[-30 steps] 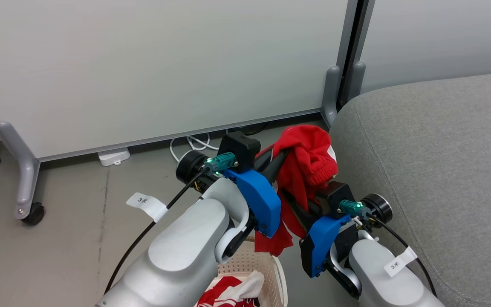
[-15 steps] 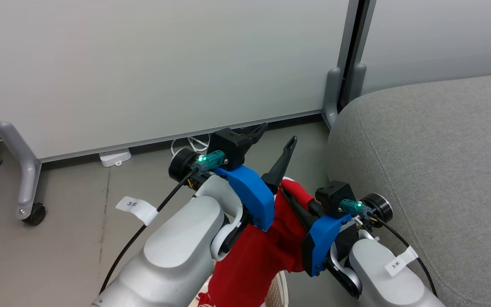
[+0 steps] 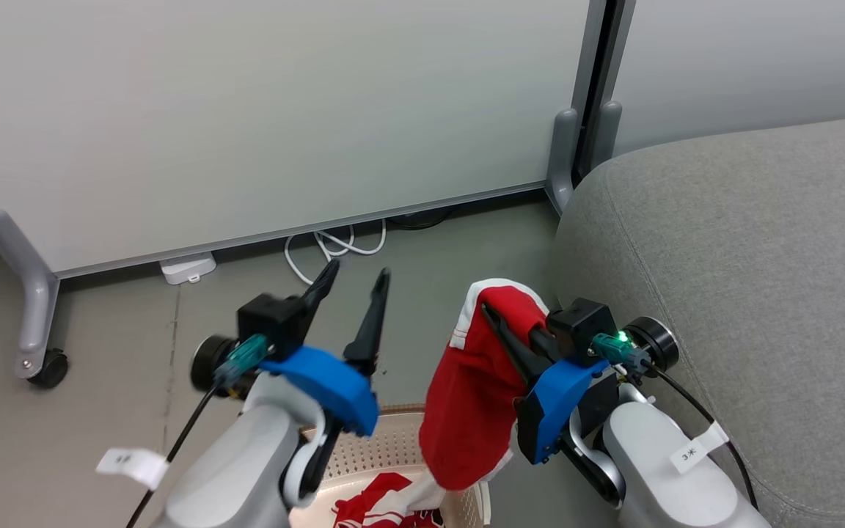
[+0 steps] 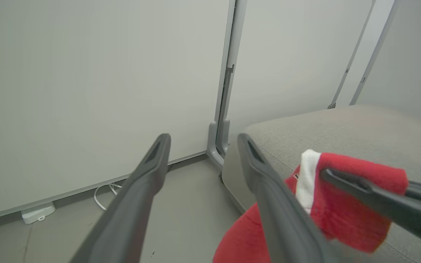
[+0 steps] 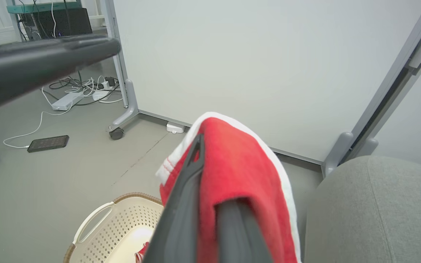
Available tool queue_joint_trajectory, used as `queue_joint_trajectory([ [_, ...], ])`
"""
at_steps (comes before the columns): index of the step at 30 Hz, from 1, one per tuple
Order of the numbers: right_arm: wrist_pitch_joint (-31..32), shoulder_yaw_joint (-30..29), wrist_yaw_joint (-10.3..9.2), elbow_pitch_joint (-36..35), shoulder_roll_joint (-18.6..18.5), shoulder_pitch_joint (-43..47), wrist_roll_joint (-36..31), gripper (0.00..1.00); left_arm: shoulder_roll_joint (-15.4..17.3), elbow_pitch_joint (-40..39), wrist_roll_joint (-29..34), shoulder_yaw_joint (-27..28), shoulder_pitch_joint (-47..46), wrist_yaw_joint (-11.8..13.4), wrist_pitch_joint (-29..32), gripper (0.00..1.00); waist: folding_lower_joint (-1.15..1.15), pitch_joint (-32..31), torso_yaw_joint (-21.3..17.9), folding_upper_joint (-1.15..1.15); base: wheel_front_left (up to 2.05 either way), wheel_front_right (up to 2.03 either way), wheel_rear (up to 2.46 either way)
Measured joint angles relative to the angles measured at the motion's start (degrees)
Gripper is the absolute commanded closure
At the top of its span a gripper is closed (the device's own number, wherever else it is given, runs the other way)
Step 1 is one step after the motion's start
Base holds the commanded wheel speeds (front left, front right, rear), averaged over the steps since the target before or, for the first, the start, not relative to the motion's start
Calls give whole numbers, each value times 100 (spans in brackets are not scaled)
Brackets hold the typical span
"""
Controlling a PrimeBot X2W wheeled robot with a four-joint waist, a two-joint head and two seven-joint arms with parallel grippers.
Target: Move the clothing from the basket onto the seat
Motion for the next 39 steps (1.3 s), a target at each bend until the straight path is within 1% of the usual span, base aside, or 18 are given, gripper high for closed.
queue_joint_trajectory([
  [2, 46, -64, 0, -109, 1, 56, -71, 100, 126, -203, 100, 207, 277, 70, -10, 0, 0, 16, -16, 0, 0, 0, 0],
  [5, 99, -162, 0, -276, 1, 121, -154, 100, 279, -739, 386, 655, 697, 146, -19, 0, 0, 42, -32, 0, 0, 0, 0],
  [8, 152, -254, 0, -430, 0, 204, -233, 100, 361, -1146, 684, 1076, 1235, 144, -19, 0, 0, 55, -43, 0, 0, 0, 0],
  [12, 218, -374, 0, -597, 0, 329, -328, 100, 353, -1506, 1016, 1574, 1831, 32, -19, 0, 0, 65, -35, 0, 0, 0, 0],
  [16, 261, -494, 0, -749, 0, 465, -416, 100, 281, -1706, 1336, 1954, 2248, -172, -19, 0, 0, 64, -17, 0, 0, 0, 0],
  [21, 322, -563, 0, -907, 1, 621, -471, 100, 120, -1761, 1646, 2285, 2469, -388, -19, 0, 0, 54, -10, 0, 0, 0, 0],
  [27, 377, -612, 0, -1043, 1, 714, -488, 100, -53, -1735, 1912, 2542, 2527, -564, -19, 0, 0, 46, -36, 0, 0, 0, 0],
  [34, 424, -641, 0, -1171, 0, 782, -488, 100, -186, -1667, 2084, 2721, 2549, -700, -19, 0, 0, 60, -118, 0, 0, 0, 0],
  [39, 439, -622, 0, -1294, 2, 788, -483, 100, -231, -1673, 2185, 2838, 2546, -758, -19, 0, 0, 116, -294, 0, 0, 0, 0],
])
